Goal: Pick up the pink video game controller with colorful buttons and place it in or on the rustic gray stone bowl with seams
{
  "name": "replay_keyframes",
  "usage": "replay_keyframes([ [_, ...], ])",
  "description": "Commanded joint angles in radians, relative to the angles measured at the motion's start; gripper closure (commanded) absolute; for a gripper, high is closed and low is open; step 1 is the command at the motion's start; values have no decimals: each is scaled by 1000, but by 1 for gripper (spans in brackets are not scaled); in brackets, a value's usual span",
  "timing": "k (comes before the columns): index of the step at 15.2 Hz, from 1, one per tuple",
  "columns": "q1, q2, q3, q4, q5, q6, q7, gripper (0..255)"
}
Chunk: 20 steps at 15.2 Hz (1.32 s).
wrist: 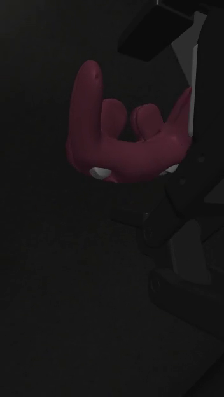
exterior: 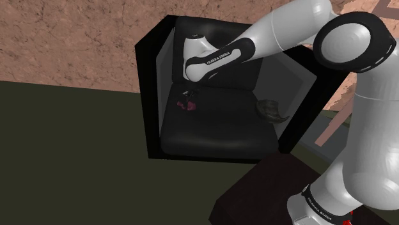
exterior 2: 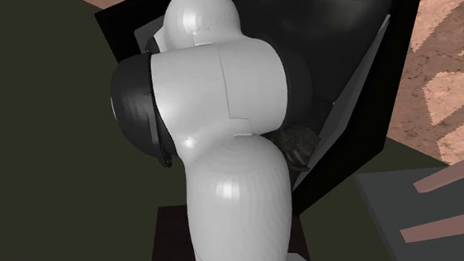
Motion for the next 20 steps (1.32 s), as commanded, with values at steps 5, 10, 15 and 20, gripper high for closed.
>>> replay_keyframes([
  [5, -1, 37, -5, -7, -7, 43, 5, 0],
  [10, -1, 37, -5, -7, -7, 43, 5, 0],
  [15, -1, 37, -5, -7, -7, 43, 5, 255],
  [20, -1, 37, -5, -6, -7, 43, 5, 255],
])
